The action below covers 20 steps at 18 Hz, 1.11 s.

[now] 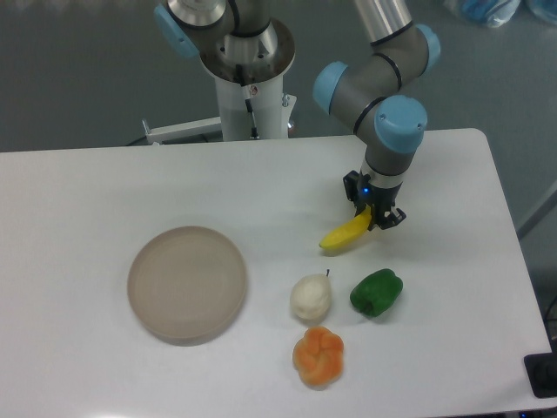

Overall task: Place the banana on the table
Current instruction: 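Lower the banana onto the table beside the green pepper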

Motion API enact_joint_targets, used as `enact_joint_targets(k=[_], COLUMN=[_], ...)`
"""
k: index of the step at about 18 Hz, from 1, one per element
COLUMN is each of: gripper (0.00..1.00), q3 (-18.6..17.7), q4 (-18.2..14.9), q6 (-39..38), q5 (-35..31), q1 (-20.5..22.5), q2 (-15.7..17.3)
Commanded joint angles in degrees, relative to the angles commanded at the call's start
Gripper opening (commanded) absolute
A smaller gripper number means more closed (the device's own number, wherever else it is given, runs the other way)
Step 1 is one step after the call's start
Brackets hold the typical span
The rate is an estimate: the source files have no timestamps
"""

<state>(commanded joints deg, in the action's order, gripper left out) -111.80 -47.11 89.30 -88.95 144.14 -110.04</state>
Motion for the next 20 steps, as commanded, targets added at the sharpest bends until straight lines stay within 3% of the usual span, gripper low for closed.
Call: enact_joint_targets(k=[20], gripper=[0.27], q3=[0.7], q4=[0.35], q6=[-0.26], q5=[0.0], q1=[-0.17], q2=[-1.67])
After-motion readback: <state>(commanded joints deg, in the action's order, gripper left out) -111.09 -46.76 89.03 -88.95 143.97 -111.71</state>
